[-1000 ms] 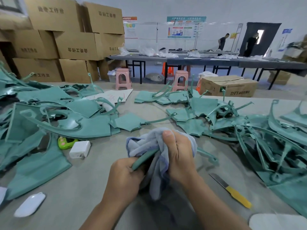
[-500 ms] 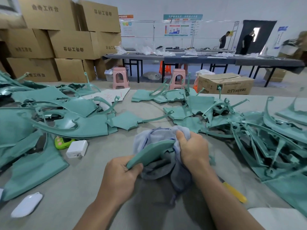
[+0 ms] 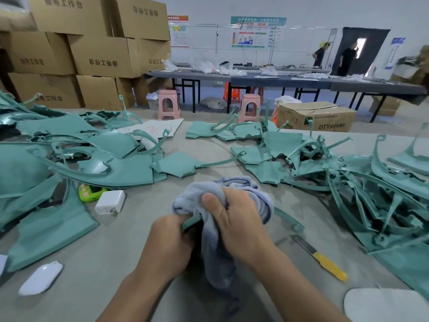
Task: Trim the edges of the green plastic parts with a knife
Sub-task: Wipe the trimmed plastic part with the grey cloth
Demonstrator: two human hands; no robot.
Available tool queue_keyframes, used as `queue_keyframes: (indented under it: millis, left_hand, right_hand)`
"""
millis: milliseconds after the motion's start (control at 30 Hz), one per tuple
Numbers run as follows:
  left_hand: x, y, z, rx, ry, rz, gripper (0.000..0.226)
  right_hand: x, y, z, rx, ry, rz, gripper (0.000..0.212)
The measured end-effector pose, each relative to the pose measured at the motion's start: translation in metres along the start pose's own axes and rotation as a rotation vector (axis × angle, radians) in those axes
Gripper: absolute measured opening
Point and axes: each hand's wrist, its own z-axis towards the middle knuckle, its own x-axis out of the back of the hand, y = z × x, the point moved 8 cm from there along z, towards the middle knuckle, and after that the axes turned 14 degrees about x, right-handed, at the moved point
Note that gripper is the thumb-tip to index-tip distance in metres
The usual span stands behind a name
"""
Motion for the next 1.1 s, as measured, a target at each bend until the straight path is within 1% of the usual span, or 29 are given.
queue_keyframes:
  millis: [67,133,167,233,300,367,400,467,500,600,700,800,900,1000,1033,1100]
  left_hand:
    - [0.001,-0.001,-0.001,0.015,0.009,-0.063,0.018]
    - [-0.002,-0.003,-0.001,0.024,-0.022,-0.098,0.025]
    - [-0.003,-0.003,-0.002,0.026,-0.034,-0.112,0.029]
    - [-0.002,-0.003,-0.002,0.024,-0.033,-0.113,0.036]
    - [-0.003,-0.007,-0.001,0.063,-0.031,-0.119,0.033]
    - [-0.004,-0.007,-0.001,0.101,-0.039,-0.119,0.027]
    - [-0.003,-0.006,0.0,0.119,-0.025,-0.124,0.028]
    - [0.0,-0.009,0.003,0.177,0.026,-0.128,0.031]
    - [0.004,-0.012,0.004,0.215,0.062,-0.13,0.029]
    - [0.013,-0.018,0.004,0.281,0.143,-0.149,0.023]
    - [0.02,-0.024,0.008,0.337,0.214,-0.164,0.028]
    - [0.024,-0.034,0.012,0.421,0.248,-0.236,0.024]
    - [0.024,-0.044,0.014,0.478,0.254,-0.32,0.018]
    - [0.026,-0.054,0.013,0.558,0.284,-0.479,0.009]
    - [0.027,-0.06,0.012,0.597,0.297,-0.547,0.01]
    - [0.028,-0.066,0.01,0.643,0.319,-0.628,0.013]
  right_hand:
    - [0.009,0.014,-0.001,-0.028,0.048,-0.045,0.055]
    - [0.016,0.029,-0.003,-0.096,0.064,-0.085,0.061]
    - [0.023,0.036,-0.004,-0.138,0.08,-0.13,0.06]
    - [0.045,0.051,-0.011,-0.218,0.149,-0.261,0.05]
    - [0.069,0.067,-0.019,-0.291,0.172,-0.438,0.044]
    - [0.088,0.08,-0.027,-0.406,0.154,-0.617,0.042]
    - [0.095,0.084,-0.029,-0.453,0.146,-0.684,0.041]
    - [0.101,0.086,-0.03,-0.5,0.149,-0.769,0.039]
    - [0.102,0.087,-0.031,-0.512,0.176,-0.775,0.037]
    - [0.104,0.081,-0.037,-0.473,0.391,-0.661,0.03]
    - [0.119,0.078,-0.042,-0.434,0.617,-0.507,0.021]
    - [0.14,0.083,-0.058,-0.481,0.889,-0.343,0.029]
    - [0.138,0.077,-0.062,-0.401,0.991,-0.204,0.034]
    - [0.141,0.077,-0.061,-0.376,1.117,-0.052,0.03]
    - [0.143,0.076,-0.06,-0.355,1.137,-0.025,0.028]
    - [0.142,0.069,-0.054,-0.271,1.107,-0.006,0.025]
